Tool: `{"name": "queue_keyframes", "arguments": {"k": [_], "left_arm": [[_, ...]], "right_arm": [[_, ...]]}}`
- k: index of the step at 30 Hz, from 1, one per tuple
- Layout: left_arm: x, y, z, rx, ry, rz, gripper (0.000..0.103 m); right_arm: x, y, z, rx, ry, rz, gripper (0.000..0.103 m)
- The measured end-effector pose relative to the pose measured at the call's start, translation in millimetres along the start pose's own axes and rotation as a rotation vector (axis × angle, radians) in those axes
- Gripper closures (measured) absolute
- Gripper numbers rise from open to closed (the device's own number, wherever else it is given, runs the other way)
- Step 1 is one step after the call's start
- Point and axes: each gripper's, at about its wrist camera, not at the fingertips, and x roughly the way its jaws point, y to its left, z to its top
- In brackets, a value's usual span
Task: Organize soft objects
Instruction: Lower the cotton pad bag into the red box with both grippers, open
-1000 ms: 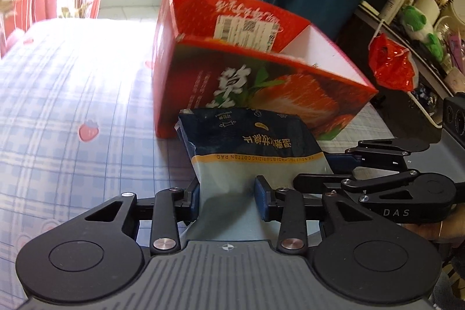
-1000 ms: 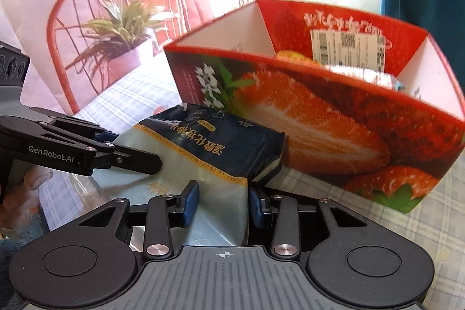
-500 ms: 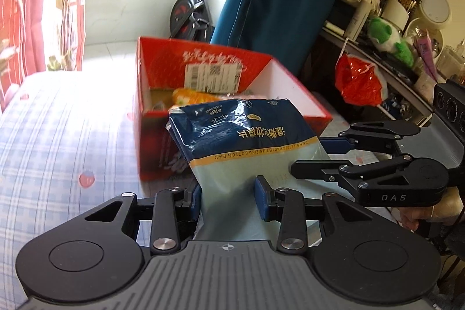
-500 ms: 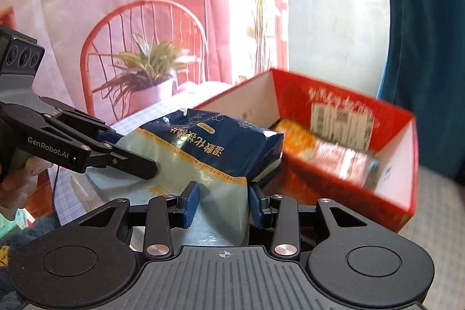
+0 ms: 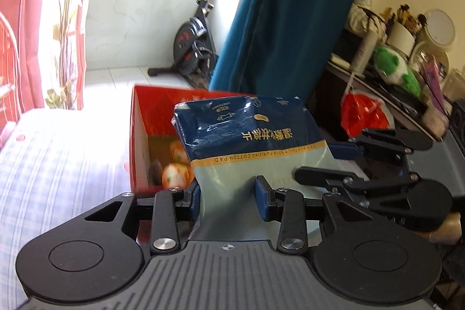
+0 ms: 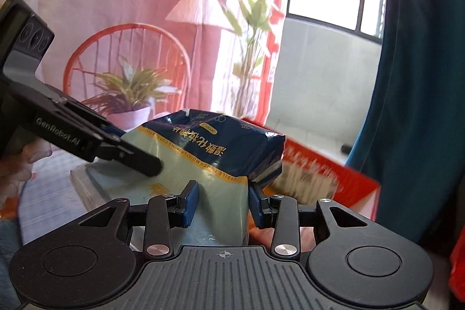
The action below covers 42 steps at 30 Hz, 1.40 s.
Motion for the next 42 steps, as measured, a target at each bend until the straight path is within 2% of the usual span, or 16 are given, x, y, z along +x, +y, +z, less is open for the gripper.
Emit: {"name": "queue_keyframes", "arguments": {"k": [6, 12, 17, 21, 27, 31, 34, 36, 42], "left_arm": [[25, -6, 28, -0.027, -0.134, 0.069, 0.064], [54, -6, 45, 0.033, -0.208, 0.124, 0.064], [72, 3, 39, 0.032, -0.158, 0.132, 0.064], [80, 9, 26, 0.035, -0.080, 0.145, 0.064], [77, 18, 16, -0.008, -0.026, 0.138, 0.064], [79, 15, 18, 0.007, 0.000, 0.146, 0.064], [79, 16, 20, -0.003, 0.028, 0.143, 0.056], [75, 18, 21, -0.024, 0.022, 0.127, 0.045], [59, 17, 24, -0.012, 0.003, 0.132, 0.043]], "right_arm": [[25, -23, 10, -0.055, -0.080, -0.088, 0.070], [66, -37, 10, -0.068, -0.069, -0.168, 0.071], [90, -43, -1, -0.066, -0.036, -0.178, 0.073], [104, -44, -12, -0.053, 0.016, -0.160, 0.073], [108, -44, -15, -0.010, 0.055, -0.130, 0.074], [109, -45, -15, 0.044, 0.067, -0.121, 0.074], [106, -47, -18, 0.079, 0.083, -0.121, 0.071], [104, -50, -19, 0.109, 0.092, -0.142, 0.071], [90, -51, -18, 0.193, 0.069, -0.123, 0.069]]}}
